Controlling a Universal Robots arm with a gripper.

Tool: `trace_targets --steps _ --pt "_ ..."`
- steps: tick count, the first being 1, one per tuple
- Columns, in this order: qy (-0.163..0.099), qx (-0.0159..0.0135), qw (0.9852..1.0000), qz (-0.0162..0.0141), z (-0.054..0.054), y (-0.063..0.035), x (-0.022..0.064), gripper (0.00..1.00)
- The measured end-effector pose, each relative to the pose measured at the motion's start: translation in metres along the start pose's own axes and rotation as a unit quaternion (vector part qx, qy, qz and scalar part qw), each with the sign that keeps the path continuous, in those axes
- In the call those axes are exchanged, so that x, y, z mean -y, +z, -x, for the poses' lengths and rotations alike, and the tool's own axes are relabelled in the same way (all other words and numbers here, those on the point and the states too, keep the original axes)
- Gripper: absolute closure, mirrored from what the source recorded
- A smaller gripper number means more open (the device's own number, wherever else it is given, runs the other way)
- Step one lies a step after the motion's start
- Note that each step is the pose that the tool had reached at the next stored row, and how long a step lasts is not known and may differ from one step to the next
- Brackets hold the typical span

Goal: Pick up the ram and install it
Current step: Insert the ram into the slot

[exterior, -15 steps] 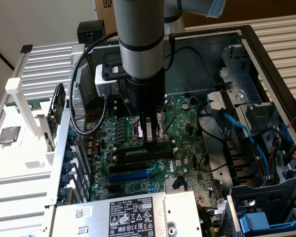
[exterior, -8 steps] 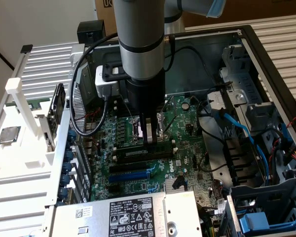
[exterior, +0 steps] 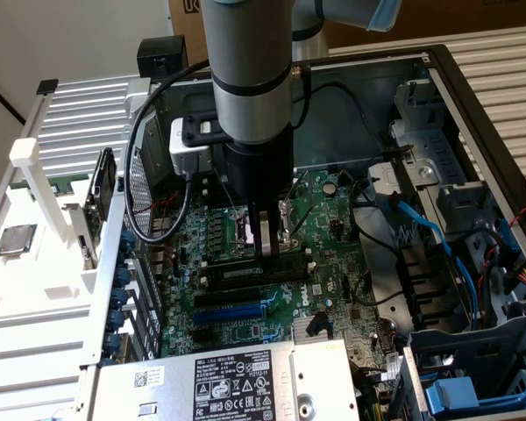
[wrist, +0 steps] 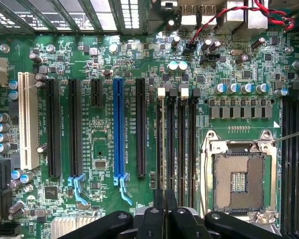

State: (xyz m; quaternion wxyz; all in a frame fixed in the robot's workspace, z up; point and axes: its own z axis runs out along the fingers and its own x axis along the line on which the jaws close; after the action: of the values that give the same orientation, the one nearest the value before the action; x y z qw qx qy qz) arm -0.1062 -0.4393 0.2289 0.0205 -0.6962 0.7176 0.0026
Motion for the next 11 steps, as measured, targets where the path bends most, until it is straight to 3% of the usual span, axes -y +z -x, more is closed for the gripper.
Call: trace_targets --steps 11 --pt "0.0 0.0 1.0 0.0 -0.0001 0.002 0.0 0.88"
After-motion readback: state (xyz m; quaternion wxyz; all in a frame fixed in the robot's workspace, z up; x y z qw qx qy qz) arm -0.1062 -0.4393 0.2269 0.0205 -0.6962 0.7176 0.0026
